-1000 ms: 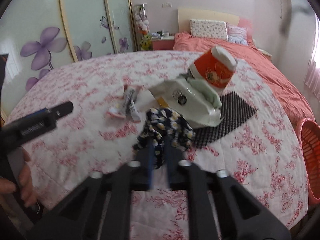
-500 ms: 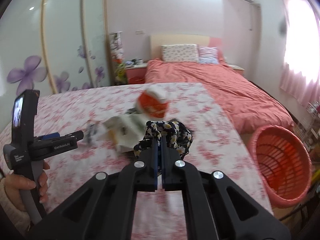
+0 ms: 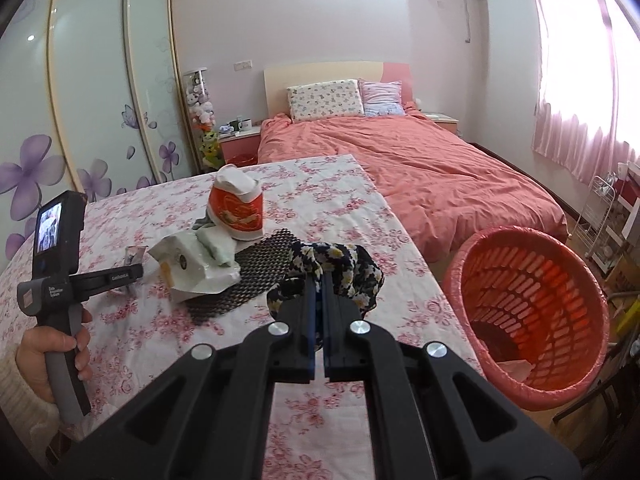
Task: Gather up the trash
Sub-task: 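Carry the scrunchie and wrapper with both tools over the orange basket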
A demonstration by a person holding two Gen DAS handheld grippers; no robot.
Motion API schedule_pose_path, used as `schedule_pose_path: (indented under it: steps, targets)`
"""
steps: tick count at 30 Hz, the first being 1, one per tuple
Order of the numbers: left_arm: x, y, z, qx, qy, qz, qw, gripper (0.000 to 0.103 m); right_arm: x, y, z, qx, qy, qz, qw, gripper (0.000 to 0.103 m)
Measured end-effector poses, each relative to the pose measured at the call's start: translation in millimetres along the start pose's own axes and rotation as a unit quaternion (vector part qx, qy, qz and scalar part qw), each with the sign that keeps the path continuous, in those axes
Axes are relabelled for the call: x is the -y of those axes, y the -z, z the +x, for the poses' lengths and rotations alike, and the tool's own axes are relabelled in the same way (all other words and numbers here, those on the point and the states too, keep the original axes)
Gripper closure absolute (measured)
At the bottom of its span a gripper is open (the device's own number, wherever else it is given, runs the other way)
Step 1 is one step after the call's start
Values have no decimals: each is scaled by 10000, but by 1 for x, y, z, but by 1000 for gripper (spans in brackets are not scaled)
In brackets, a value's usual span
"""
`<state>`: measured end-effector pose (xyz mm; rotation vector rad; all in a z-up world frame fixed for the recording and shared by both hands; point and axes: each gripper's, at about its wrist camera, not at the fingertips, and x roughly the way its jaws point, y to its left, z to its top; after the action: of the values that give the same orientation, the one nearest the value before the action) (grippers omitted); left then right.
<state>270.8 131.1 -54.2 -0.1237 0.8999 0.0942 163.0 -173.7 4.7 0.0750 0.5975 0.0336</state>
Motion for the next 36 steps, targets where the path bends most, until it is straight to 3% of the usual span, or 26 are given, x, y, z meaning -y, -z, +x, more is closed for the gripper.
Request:
schedule_pose_path:
  steps: [3, 14, 25, 36]
  targets:
    - [-4, -1, -5, 74, 136, -30, 9999, 75, 6, -1, -3, 35, 26, 52, 10000, 100]
    - [15, -9, -50, 457, 412, 213, 9979, 76, 24, -8, -10, 188, 139, 194, 9995, 100]
    - [72, -1, -91, 706, 1099, 735, 9887, 76, 46, -8, -15, 259, 292, 373, 9985, 100]
    - [132, 15, -106, 663, 1701, 1197, 9759, 76, 84, -6, -22, 369, 536, 702, 9954, 100]
